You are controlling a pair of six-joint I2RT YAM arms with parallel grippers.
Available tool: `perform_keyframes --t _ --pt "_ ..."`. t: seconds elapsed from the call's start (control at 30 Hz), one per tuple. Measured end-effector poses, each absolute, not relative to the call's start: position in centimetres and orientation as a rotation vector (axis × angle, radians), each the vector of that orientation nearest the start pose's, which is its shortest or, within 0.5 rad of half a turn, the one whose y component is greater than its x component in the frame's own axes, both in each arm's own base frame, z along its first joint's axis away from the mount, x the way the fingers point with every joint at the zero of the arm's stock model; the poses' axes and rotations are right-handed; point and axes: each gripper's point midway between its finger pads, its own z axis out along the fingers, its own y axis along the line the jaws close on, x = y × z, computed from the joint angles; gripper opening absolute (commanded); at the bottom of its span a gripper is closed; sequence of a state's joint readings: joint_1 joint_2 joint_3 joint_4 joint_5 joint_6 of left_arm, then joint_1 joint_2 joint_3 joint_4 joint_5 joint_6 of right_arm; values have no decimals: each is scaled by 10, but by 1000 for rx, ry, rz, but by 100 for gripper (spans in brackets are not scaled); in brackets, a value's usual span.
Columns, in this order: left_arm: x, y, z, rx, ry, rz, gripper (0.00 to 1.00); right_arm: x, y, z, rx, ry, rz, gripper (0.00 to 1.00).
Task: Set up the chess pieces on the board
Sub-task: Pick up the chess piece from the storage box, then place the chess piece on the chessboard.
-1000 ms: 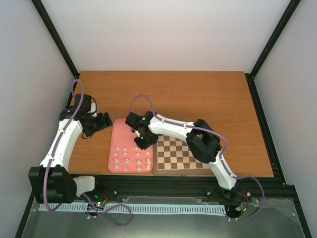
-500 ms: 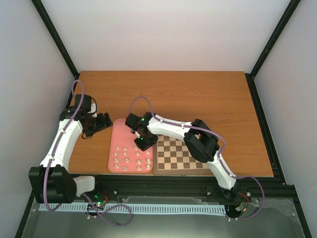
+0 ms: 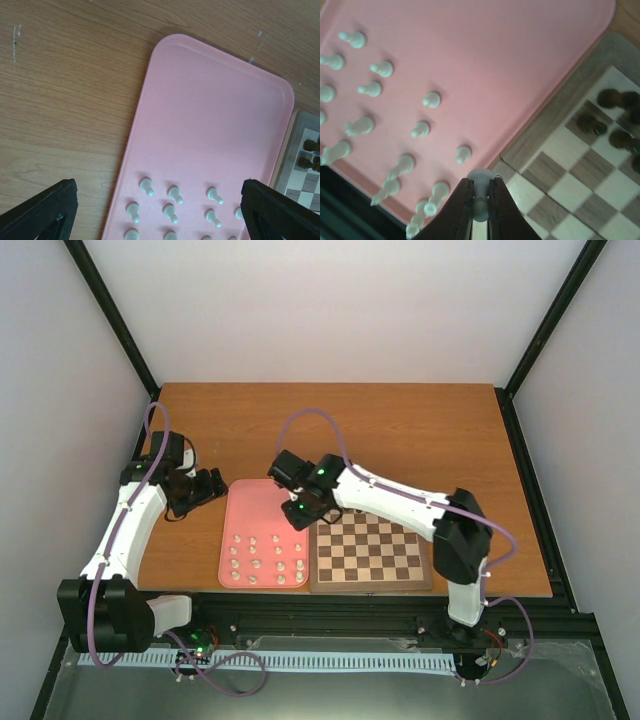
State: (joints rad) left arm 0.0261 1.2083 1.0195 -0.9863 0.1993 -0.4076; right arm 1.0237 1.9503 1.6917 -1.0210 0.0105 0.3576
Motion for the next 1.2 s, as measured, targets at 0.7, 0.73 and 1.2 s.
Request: perform_keyframes --t 0.7,0.73,1.2 --pt "276 -30 149 -535 2710 -402 100 162 316 65 -1037 2913 193 3" --pt "276 -30 149 -535 2710 -403 100 161 317 65 -1043 2910 194 3" --pt "272 -31 141 -540 2727 -406 100 151 320 58 -1075 2931 198 3"
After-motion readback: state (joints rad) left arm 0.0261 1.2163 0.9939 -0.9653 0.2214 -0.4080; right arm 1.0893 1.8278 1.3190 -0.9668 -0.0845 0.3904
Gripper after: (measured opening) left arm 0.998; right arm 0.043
